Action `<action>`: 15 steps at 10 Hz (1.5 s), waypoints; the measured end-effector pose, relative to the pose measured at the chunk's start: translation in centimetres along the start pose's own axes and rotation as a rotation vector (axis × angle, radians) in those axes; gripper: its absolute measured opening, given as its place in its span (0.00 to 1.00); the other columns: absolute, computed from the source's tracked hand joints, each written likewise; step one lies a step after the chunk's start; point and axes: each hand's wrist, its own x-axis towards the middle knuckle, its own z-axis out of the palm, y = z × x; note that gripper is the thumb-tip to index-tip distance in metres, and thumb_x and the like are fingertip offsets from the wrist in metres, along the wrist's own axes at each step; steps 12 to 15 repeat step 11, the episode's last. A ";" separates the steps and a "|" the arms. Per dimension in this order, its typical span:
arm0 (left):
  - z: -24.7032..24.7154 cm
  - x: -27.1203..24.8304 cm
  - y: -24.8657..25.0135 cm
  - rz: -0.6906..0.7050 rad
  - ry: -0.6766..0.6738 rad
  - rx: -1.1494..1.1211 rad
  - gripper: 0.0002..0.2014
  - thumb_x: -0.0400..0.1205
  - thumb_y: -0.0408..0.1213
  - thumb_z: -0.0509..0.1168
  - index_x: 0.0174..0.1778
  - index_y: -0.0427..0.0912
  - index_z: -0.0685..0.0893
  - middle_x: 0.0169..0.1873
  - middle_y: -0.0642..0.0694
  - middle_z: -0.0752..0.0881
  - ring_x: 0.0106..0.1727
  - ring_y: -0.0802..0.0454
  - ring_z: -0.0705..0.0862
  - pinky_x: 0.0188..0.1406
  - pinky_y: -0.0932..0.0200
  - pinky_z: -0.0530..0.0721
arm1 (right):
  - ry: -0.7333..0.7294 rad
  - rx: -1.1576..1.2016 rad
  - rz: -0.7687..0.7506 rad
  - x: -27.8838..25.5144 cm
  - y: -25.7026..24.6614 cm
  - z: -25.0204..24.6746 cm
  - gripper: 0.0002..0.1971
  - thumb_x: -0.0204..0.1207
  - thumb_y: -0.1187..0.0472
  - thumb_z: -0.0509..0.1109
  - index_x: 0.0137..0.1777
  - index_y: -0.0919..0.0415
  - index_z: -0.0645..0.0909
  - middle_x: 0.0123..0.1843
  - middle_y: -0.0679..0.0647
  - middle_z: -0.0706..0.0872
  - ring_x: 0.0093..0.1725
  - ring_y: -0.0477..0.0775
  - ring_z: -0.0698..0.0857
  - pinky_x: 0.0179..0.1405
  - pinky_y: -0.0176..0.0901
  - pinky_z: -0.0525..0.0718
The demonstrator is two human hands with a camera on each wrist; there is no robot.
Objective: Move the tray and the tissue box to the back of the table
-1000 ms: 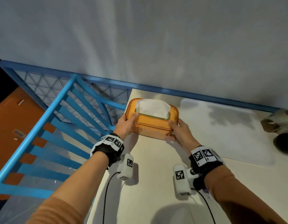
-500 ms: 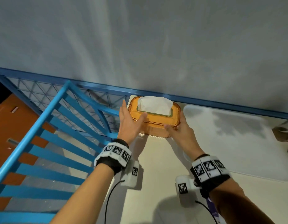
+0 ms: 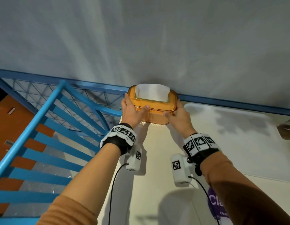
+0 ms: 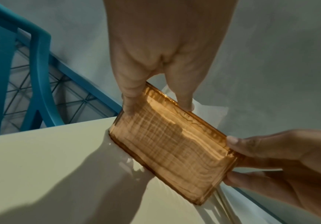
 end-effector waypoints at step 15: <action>0.4 2.1 1.5 -0.060 -0.067 0.074 0.54 0.75 0.53 0.69 0.85 0.41 0.38 0.85 0.36 0.39 0.86 0.35 0.48 0.82 0.42 0.57 | -0.087 -0.114 0.093 1.6 -0.1 -1.6 0.40 0.81 0.56 0.62 0.84 0.54 0.39 0.75 0.66 0.75 0.72 0.68 0.76 0.67 0.51 0.74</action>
